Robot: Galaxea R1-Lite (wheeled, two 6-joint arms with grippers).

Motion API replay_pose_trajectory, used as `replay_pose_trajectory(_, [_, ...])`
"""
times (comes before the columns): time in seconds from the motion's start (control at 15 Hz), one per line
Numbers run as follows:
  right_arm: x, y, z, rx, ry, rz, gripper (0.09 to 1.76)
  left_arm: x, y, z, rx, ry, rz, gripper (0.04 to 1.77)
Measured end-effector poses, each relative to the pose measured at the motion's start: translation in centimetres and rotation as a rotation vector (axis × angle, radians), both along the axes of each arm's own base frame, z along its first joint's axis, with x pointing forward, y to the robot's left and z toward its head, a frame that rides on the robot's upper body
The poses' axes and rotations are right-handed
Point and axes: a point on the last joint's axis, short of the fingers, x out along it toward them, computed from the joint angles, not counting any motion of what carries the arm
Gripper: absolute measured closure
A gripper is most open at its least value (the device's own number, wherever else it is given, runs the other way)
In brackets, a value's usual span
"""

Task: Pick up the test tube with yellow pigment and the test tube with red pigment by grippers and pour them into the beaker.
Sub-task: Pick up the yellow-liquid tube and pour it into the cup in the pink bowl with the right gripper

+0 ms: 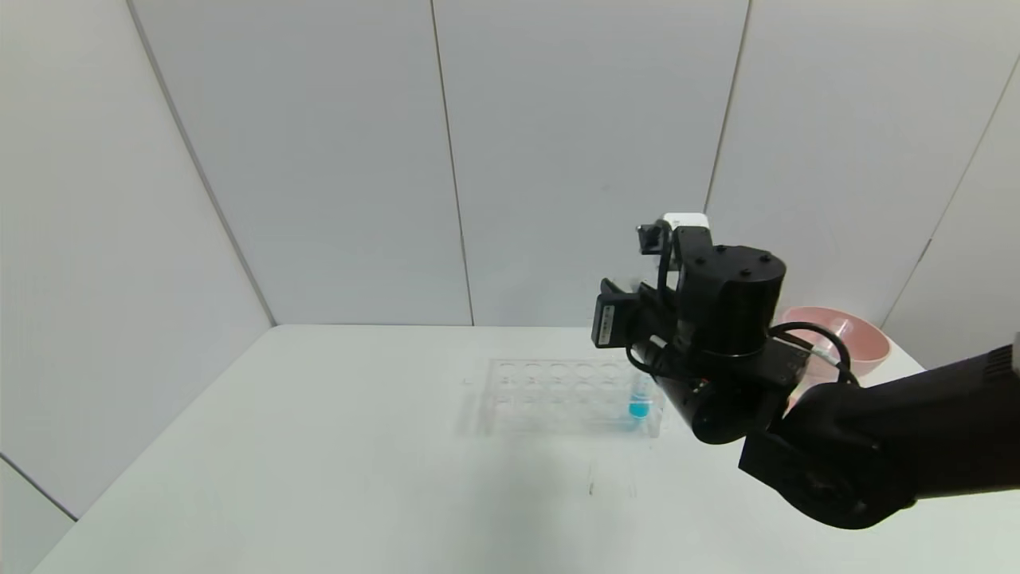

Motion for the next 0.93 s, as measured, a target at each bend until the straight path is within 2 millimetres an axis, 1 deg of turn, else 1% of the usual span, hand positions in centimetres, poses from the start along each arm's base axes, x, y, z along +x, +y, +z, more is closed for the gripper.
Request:
replay_pose_trajectory(0.13, [0.4,-1.9,1.4,-0.01,-0.022,-0.049,1.32,0.0,0.0,0.0,0.0,0.0,0.0,0.05])
replay_pose_trajectory(0.27, [1.0,-4.5,2.6,-0.022,-0.045,-0.115,1.32,0.0,0.0,0.0,0.0,0.0,0.0,0.05])
replay_pose_trajectory(0.4, [1.4,-7.4,3.1,-0.056,-0.051,-0.187,1.32,0.0,0.0,0.0,0.0,0.0,0.0,0.05])
replay_pose_trajectory(0.6, [1.4,-12.4,2.2,-0.127,-0.015,-0.253,1.32,0.0,0.0,0.0,0.0,0.0,0.0,0.05])
replay_pose_trajectory(0.93, [0.7,-21.8,0.8,-0.246,0.054,-0.304,1.32,0.0,0.0,0.0,0.0,0.0,0.0,0.05])
